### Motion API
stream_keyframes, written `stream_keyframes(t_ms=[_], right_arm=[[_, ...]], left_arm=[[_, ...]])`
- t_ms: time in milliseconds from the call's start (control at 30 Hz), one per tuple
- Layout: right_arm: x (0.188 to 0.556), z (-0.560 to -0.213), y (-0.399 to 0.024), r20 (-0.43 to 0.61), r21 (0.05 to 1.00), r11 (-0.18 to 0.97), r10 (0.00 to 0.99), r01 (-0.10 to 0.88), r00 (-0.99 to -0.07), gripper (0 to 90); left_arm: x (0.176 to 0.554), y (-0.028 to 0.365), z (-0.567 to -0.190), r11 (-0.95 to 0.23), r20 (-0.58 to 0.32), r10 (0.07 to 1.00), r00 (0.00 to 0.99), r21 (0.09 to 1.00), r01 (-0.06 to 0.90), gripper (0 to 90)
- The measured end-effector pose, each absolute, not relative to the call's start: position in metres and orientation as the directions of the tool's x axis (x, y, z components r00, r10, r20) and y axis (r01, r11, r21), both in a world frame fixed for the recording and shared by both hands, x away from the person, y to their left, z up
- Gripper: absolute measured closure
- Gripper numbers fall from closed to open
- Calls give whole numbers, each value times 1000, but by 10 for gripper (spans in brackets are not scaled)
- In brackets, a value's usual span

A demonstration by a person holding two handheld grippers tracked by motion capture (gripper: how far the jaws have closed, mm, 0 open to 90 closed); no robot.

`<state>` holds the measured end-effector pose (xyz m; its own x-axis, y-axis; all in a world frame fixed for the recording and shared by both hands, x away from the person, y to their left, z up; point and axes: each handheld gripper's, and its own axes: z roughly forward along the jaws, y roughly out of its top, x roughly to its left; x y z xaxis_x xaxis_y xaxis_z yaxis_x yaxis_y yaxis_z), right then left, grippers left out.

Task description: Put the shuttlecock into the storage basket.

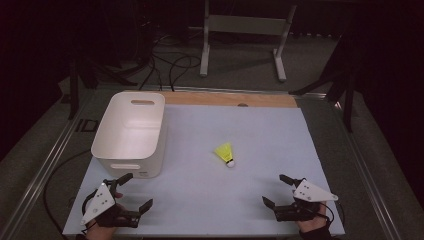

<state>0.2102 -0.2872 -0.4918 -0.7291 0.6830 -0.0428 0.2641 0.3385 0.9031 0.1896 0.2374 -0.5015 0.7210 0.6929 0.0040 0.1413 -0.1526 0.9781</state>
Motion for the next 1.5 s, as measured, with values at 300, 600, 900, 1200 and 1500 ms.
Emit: stream_keyframes(t_ms=[300,600,900,1200,1500], right_arm=[[209,-490,-288,-44,904,335,691,266,-722,72],[208,-488,-290,-32,900,332,697,283,-716,71],[206,-483,-288,-58,892,356,702,279,-710,71],[203,-469,-287,-39,891,344,707,296,-706,72],[205,-442,-282,-74,893,357,717,274,-693,72]], left_arm=[[189,237,-501,-158,15,693,721,979,131,0],[188,237,-501,-156,14,689,725,979,130,0],[189,237,-501,-152,11,688,726,980,129,0],[188,239,-500,-145,13,693,721,982,122,0],[187,236,-500,-154,16,682,731,980,122,0]])
